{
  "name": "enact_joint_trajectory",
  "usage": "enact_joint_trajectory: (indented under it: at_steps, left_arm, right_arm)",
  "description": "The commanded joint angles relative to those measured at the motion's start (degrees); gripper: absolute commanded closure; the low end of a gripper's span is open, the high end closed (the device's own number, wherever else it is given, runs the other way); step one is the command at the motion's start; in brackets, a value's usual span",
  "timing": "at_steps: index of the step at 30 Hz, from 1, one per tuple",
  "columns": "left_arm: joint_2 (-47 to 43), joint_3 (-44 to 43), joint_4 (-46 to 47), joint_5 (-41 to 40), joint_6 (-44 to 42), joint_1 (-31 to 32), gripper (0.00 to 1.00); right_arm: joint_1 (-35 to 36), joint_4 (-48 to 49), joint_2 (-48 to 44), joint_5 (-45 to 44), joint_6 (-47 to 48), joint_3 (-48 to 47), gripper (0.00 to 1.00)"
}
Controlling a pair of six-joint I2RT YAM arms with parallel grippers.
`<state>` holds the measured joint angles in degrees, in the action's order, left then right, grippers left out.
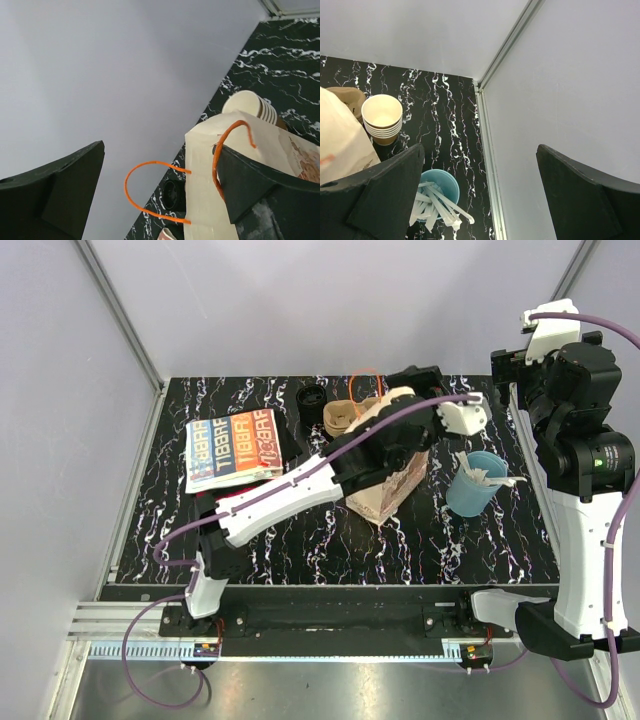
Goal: Pack the takeout coffee
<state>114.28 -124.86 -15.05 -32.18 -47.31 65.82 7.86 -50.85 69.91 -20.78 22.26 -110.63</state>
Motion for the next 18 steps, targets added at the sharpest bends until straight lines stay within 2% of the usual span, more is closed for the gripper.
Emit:
enact_joint_trajectory:
  at_steps: [1, 4, 8, 12, 18]
  left_arm:
    - [-7.0, -5.6, 0.6, -4.5, 0.6, -1.5, 0.01]
    - [-11.7, -4.1, -1.8, -7.0, 2.1, -4.2, 0.01]
    - [-17.8, 4.7, -7.3, -4.7, 9.5, -9.7, 0.01]
    - [-19.0, 10.7, -8.6, -2.5, 11.3, -9.3, 0.01]
    - [-19.7, 15.1, -9.8, -1.1, 13.6, -9.5, 0.01]
  right_arm:
    - [-0.3, 1.3, -0.8, 1.1, -0.6, -1.0, 0.00]
    - [-0.3, 1.2, -0.8, 1.3, -0.6, -1.2, 0.00]
    - [-0.2, 0.8, 0.0, 1.9, -0.8, -2.0, 0.00]
    - [-0.3, -0.3, 1.5, 3.2, -1.6, -4.2, 0.00]
    - [-0.3, -0.8, 1.8, 4.3, -2.0, -4.5, 0.00]
